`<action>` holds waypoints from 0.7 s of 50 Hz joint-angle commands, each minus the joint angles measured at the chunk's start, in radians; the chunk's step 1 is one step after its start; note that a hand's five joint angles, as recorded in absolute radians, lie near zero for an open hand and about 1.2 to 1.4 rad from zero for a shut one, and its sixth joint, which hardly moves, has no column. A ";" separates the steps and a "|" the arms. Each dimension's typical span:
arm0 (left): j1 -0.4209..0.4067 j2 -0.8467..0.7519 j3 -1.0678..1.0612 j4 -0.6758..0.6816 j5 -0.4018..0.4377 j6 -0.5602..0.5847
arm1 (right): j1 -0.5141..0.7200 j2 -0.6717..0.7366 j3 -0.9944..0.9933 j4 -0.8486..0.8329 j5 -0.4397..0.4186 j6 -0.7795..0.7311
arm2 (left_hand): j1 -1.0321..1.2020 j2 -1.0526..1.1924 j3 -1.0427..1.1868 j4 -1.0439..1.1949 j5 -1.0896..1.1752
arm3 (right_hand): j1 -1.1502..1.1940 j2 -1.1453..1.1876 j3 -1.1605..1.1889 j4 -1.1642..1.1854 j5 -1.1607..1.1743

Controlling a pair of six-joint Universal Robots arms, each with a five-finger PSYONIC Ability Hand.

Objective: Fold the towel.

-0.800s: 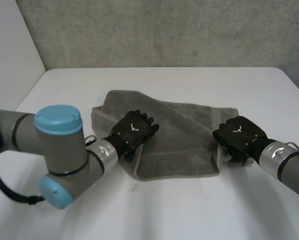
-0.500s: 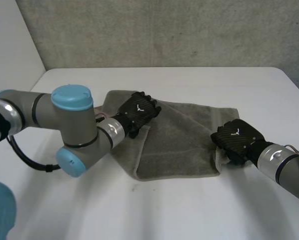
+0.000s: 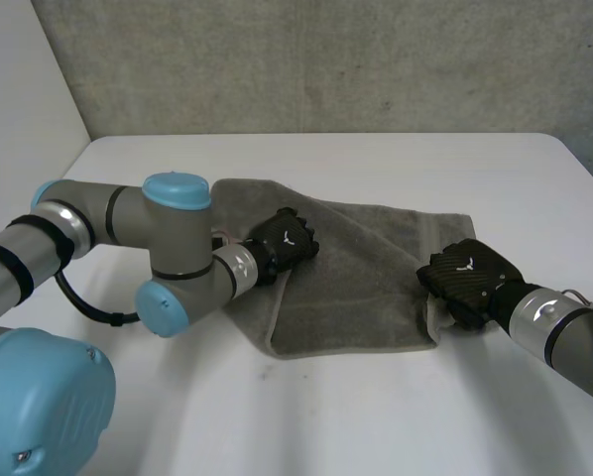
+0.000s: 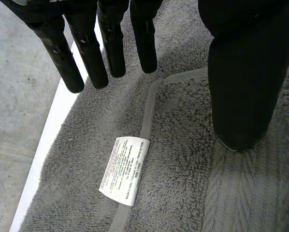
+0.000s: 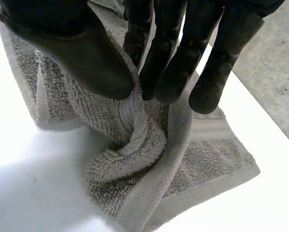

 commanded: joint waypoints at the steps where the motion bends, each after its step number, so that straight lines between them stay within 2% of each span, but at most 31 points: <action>1: 0.000 -0.024 0.048 -0.037 0.000 -0.003 | 0.000 0.009 0.000 -0.001 0.001 -0.001 | 0.198 0.200 0.199 0.199 0.199 | 0.068 0.073 0.071 0.052 0.051; 6: 0.000 -0.035 0.073 -0.102 0.000 -0.001 | 0.000 0.009 -0.001 -0.001 0.001 -0.002 | 0.225 0.226 0.226 0.226 0.226 | 0.068 0.073 0.071 0.052 0.051; 10: 0.000 -0.045 0.099 -0.146 -0.001 -0.001 | 0.000 0.009 -0.002 -0.003 0.004 -0.001 | 0.389 0.390 0.390 0.390 0.390 | 0.068 0.073 0.071 0.052 0.051; 16: 0.002 -0.042 0.100 -0.146 -0.005 -0.004 | 0.000 0.010 0.000 -0.003 0.010 -0.002 | 0.481 0.482 0.481 0.481 0.481 | 0.068 0.073 0.071 0.052 0.051; 26: 0.002 -0.012 0.088 -0.145 -0.017 -0.007 | 0.002 0.018 -0.002 -0.003 0.015 -0.002 | 0.788 0.790 0.789 0.789 0.789 | 0.068 0.073 0.071 0.052 0.051; 35: 0.008 0.031 0.039 -0.141 -0.063 -0.014 | 0.000 0.019 -0.002 -0.001 0.015 -0.002 | 0.716 0.717 0.716 0.716 0.717 | 0.068 0.073 0.071 0.052 0.051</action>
